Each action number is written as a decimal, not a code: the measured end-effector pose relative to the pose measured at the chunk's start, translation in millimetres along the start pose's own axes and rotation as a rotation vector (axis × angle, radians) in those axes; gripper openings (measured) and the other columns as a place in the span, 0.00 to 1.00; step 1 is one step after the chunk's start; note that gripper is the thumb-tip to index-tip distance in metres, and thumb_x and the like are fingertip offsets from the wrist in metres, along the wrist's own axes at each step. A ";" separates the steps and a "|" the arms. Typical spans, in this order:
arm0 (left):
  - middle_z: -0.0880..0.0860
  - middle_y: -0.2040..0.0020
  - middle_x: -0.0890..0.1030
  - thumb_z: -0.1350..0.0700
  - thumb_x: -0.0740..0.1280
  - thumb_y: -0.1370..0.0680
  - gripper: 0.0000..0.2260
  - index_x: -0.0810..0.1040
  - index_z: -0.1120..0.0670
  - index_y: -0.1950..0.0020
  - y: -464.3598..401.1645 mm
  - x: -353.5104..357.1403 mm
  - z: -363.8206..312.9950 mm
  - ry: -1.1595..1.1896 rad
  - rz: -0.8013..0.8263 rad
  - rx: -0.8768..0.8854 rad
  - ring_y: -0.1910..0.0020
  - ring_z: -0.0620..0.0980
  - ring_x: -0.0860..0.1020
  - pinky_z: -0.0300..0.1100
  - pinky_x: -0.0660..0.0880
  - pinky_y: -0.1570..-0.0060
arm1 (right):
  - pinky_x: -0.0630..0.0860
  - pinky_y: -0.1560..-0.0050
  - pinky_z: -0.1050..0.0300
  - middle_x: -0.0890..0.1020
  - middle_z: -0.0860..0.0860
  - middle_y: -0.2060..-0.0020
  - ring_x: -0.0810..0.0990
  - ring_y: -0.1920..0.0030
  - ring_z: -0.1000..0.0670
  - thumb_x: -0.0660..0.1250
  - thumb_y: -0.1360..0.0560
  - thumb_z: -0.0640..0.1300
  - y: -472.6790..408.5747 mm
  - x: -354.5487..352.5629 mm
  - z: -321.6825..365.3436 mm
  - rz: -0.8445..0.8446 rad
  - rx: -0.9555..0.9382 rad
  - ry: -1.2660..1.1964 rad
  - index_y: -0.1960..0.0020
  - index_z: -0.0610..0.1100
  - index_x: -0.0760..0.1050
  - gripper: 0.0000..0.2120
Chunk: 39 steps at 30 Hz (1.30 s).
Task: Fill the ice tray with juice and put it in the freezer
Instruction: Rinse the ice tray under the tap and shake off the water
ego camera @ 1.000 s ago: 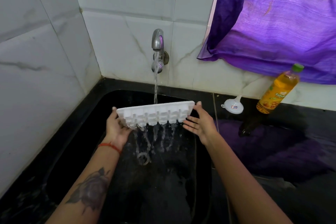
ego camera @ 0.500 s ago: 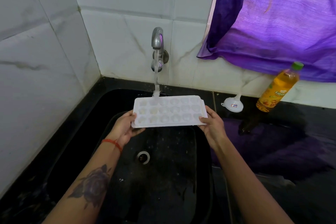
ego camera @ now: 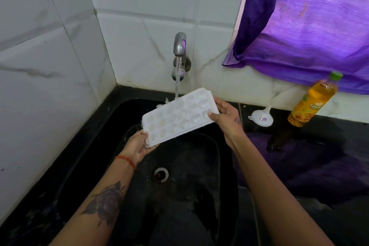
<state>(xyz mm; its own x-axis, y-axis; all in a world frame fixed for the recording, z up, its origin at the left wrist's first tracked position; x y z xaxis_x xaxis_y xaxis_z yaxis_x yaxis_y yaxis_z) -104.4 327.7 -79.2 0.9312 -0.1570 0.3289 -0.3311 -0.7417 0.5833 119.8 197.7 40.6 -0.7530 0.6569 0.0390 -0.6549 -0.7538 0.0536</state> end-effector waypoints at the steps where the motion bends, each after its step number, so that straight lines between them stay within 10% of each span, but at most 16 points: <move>1: 0.61 0.32 0.71 0.64 0.52 0.18 0.15 0.67 0.59 0.32 0.4 7.4 -0.5 -0.032 0.012 0.010 0.35 0.59 0.72 0.54 0.71 0.44 | 0.75 0.39 0.51 0.80 0.45 0.41 0.79 0.42 0.47 0.64 0.30 0.26 -1.0 -10.8 -2.9 -0.033 0.006 0.017 0.34 0.41 0.72 0.26; 9: 0.56 0.41 0.78 0.62 0.58 0.19 0.15 0.70 0.55 0.33 9.7 58.9 -16.4 -0.272 0.125 0.163 0.52 0.51 0.78 0.43 0.77 0.64 | 0.70 0.50 0.59 0.75 0.45 0.37 0.71 0.48 0.52 0.64 0.28 0.30 4.2 -94.1 -64.5 -0.371 0.272 0.284 0.32 0.46 0.70 0.26; 19: 0.49 0.51 0.80 0.59 0.59 0.20 0.14 0.73 0.48 0.35 24.3 37.9 -49.8 -0.252 0.110 0.266 0.52 0.49 0.79 0.45 0.76 0.63 | 0.81 0.54 0.50 0.76 0.43 0.45 0.79 0.50 0.45 0.68 0.28 0.34 2.4 -48.3 -96.0 -0.239 0.379 0.312 0.41 0.45 0.72 0.18; 26: 0.55 0.40 0.76 0.60 0.56 0.18 0.16 0.69 0.51 0.31 24.5 -35.7 -73.8 -0.112 -0.013 0.288 0.45 0.55 0.77 0.53 0.74 0.53 | 0.76 0.65 0.62 0.78 0.47 0.50 0.78 0.55 0.49 0.72 0.29 0.40 -10.8 28.8 -77.8 -0.022 0.273 0.421 0.39 0.45 0.72 0.20; 34: 0.59 0.32 0.72 0.59 0.52 0.17 0.16 0.68 0.54 0.30 12.7 -83.2 -58.8 0.078 -0.099 0.270 0.40 0.58 0.74 0.58 0.72 0.48 | 0.80 0.46 0.47 0.82 0.45 0.48 0.81 0.49 0.45 0.72 0.32 0.39 -24.7 70.5 -51.8 0.102 0.135 0.487 0.40 0.45 0.76 0.20; 39: 0.60 0.33 0.73 0.60 0.51 0.17 0.16 0.68 0.55 0.31 2.5 -45.2 -19.7 0.192 -0.062 0.158 0.43 0.57 0.75 0.56 0.74 0.50 | 0.72 0.56 0.61 0.80 0.50 0.58 0.80 0.54 0.47 0.66 0.28 0.42 -34.5 29.8 -32.4 -0.032 0.100 0.788 0.47 0.45 0.81 0.11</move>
<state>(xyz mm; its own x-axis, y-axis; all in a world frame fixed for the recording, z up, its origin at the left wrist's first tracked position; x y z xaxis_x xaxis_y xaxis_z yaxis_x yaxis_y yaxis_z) -150.3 345.8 -78.0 0.8980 0.0070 0.4400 -0.2325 -0.8414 0.4879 117.9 242.9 7.7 -0.5825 0.4458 -0.6797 -0.6959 -0.7056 0.1335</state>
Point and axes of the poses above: each hand's wrist, its own y-axis away from the middle knuckle, its own x-axis out of the palm, z = x × y, the point moved 9 cm from there along -y, towards the middle knuckle
